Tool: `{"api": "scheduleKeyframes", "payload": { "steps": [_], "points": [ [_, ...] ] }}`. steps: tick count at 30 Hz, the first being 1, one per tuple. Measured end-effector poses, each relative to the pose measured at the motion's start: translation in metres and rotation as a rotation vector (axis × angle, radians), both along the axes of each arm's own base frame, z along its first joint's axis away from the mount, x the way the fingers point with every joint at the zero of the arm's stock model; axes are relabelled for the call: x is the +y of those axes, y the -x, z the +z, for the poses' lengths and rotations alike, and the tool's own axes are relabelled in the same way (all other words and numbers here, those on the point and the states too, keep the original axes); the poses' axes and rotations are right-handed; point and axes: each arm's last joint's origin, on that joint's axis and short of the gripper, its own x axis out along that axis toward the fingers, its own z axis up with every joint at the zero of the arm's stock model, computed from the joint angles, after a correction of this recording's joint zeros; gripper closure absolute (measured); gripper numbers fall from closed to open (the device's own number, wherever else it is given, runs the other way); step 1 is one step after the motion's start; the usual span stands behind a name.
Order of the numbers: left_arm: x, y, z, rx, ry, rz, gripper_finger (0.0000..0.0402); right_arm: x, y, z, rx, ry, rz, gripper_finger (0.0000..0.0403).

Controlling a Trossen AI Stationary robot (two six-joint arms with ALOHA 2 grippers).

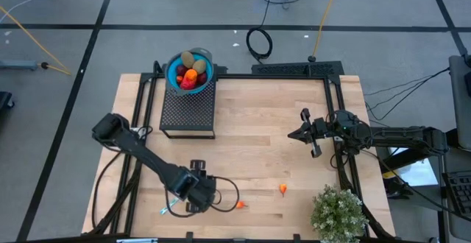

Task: Pick & Place Fruit
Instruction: Put the bottom left peach into the blue strainer bowl on the shelf

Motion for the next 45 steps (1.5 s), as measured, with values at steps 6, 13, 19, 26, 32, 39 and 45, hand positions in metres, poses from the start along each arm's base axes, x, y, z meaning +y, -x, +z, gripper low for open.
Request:
{"api": "scheduleKeyframes", "payload": {
  "steps": [6, 13, 19, 26, 32, 39, 45],
  "points": [
    [-0.009, -0.008, -0.023, 0.073, 0.073, -0.004, 0.0179, 0.000, 0.000, 0.000, 0.003, 0.000, 0.000, 0.0403],
    [-0.014, -0.010, -0.049, 0.138, 0.048, 0.055, 0.0179, 0.000, 0.000, 0.000, 0.003, 0.000, 0.000, 0.0403],
    [-0.017, -0.007, -0.056, 0.183, 0.049, 0.075, 0.0179, 0.000, 0.000, 0.000, 0.004, 0.000, 0.000, 0.0403],
    [-0.017, -0.007, -0.056, 0.186, 0.057, 0.073, 0.0179, 0.000, 0.000, -0.001, 0.005, -0.001, 0.000, 0.0403],
    [-0.018, -0.006, -0.056, 0.200, 0.071, 0.053, 0.0179, 0.000, 0.000, -0.001, 0.006, -0.001, 0.000, 0.0403],
    [-0.017, -0.007, -0.056, 0.191, 0.061, 0.051, 0.0230, 0.000, 0.000, -0.001, 0.011, -0.002, 0.000, 0.0403],
    [-0.017, -0.007, -0.056, 0.178, 0.044, 0.056, 0.0292, 0.000, 0.000, -0.001, 0.011, -0.002, 0.000, 0.0403]
  ]
}}
